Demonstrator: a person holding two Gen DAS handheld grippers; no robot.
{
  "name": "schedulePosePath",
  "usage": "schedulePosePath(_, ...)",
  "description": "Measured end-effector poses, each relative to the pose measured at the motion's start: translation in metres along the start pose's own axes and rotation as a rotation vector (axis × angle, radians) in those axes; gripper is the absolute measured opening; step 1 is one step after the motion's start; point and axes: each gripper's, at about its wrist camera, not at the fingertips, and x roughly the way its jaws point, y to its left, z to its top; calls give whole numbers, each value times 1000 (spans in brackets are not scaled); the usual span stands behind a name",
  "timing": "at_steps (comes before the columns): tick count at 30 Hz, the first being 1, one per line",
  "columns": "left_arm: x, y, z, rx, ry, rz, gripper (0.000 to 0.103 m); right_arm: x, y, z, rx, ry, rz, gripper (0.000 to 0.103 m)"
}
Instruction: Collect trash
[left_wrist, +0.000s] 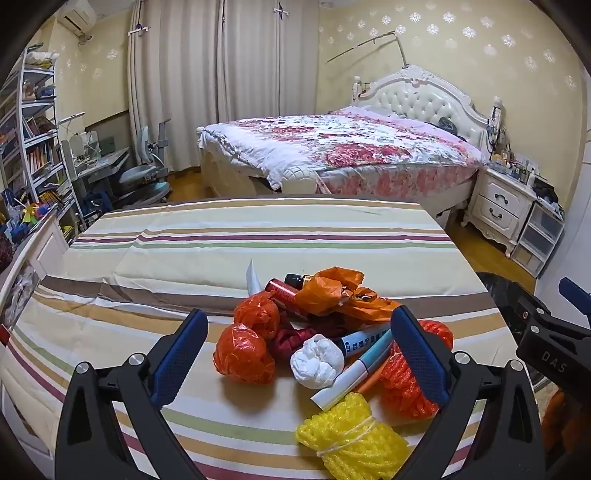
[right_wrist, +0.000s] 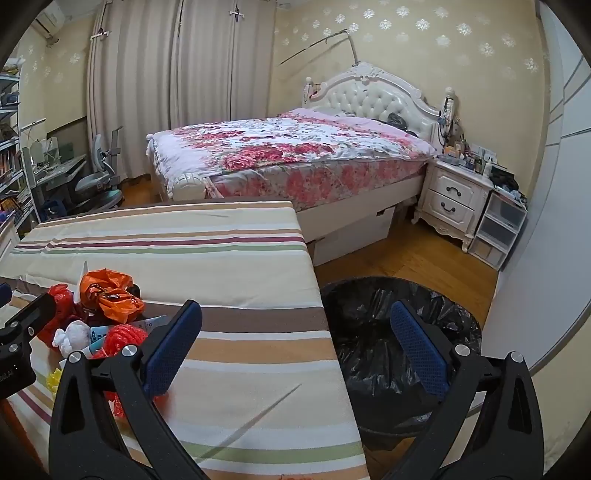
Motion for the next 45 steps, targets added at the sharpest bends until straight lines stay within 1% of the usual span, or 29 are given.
schedulePosePath(6, -3, 7, -2, -15, -29, 22, 96, 1, 13, 3, -5, 2, -9, 100)
schedulePosePath(8, -6, 9, -3, -16, -36, 22, 96, -2, 9, 2, 10, -10, 4, 100)
schedulePosePath(9, -8, 5, -4, -12, -11, 17, 96, -2, 11, 2, 13, -8, 5, 100)
schedulePosePath(13, -5, 14, -5, -28, 8, 10, 96, -6, 8, 0, 16, 1, 23, 100)
schedulePosePath(21, -7, 18, -7, -23, 7, 15, 96, -6, 12, -3, -5, 11, 21, 100)
schedulePosePath(26, -9, 19, -9, -18, 10, 18, 96, -4, 9, -6, 4, 15, 9, 100)
schedulePosePath(45, -5, 9, -13, -5, 24, 23, 96, -3, -1, -9, 17, 33, -9, 100)
